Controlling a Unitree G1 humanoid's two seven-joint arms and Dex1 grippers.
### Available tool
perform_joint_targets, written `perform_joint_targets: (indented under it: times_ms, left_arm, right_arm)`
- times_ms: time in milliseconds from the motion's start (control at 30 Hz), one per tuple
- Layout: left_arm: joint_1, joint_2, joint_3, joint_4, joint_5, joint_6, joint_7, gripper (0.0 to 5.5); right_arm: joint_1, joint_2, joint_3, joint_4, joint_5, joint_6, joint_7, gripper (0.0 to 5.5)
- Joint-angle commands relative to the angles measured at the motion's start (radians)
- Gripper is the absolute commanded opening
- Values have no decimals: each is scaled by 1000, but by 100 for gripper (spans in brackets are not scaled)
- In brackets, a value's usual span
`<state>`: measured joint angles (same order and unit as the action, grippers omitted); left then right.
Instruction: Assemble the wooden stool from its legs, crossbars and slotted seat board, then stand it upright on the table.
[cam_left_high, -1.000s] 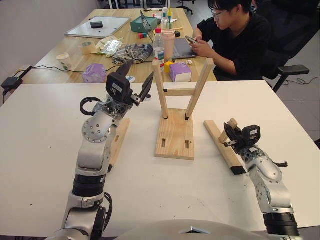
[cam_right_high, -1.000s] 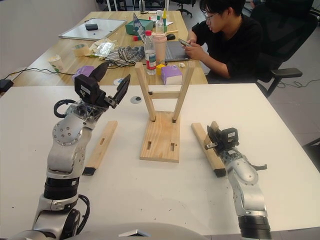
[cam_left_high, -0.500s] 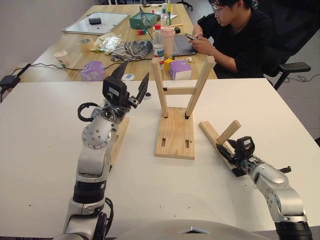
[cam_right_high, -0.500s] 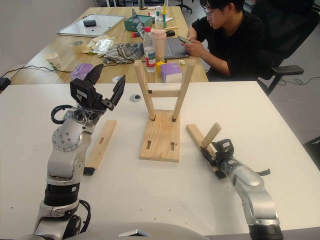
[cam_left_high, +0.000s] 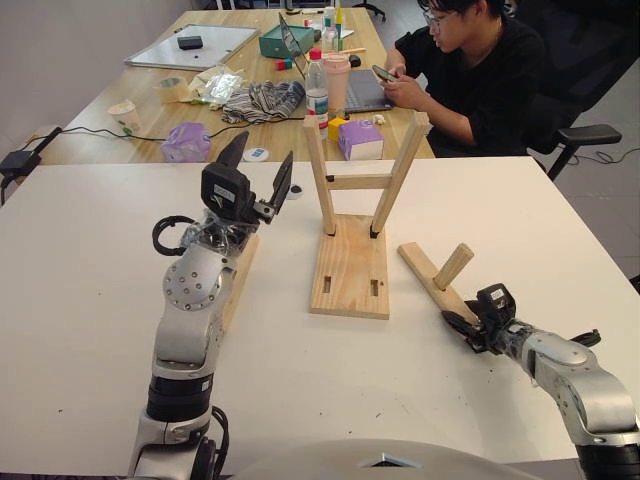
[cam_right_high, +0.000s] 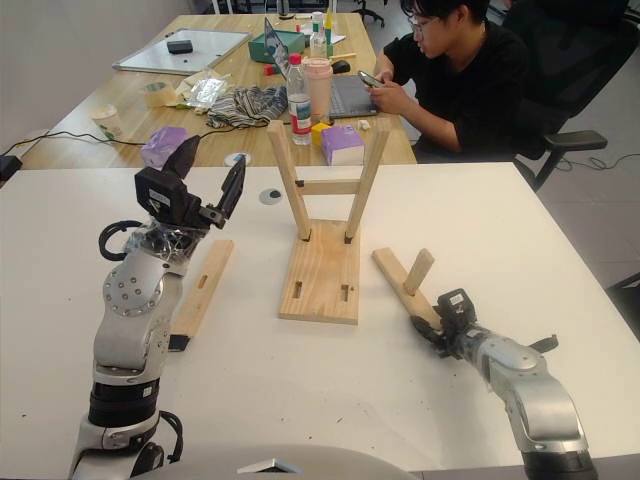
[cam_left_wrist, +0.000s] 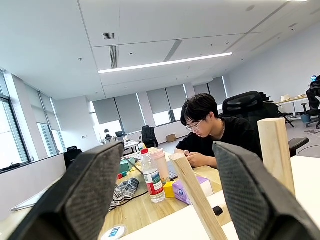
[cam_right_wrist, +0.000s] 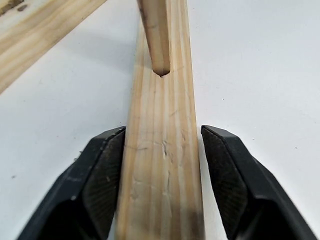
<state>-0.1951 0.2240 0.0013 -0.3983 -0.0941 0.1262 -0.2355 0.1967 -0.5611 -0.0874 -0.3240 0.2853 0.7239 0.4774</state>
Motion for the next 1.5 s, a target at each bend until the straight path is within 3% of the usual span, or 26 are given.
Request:
perform_joint_targets:
  times_ms: [33,300,567,767,1000,1500]
  left_arm:
    - [7,3,14,-23,3,12,11,327]
    - [-11,-18,65,-41,-93,11,-2,327]
    - [-8,-80,130,-169,-648,249,-40,327]
    - [9,-37,62,-217,-980,413,-154,327]
    - [-87,-111,82,-66,-1086,374,-215,327]
    - [-194,-260,-37,83,-1012,327,-268,327]
  right_arm:
    - [-55,-1,-30,-23,30,41,1,204]
    - [-394,-83,-183,115,85,96,-5,202]
    - [-883,-251,-231,364,133,101,95,202]
    - [-1108,-260,-268,318,512,422,358,202]
    - [-1068,-232,-265,206,786,641,426,202]
    - [-985,-168,-271,136,1012,698,273,202]
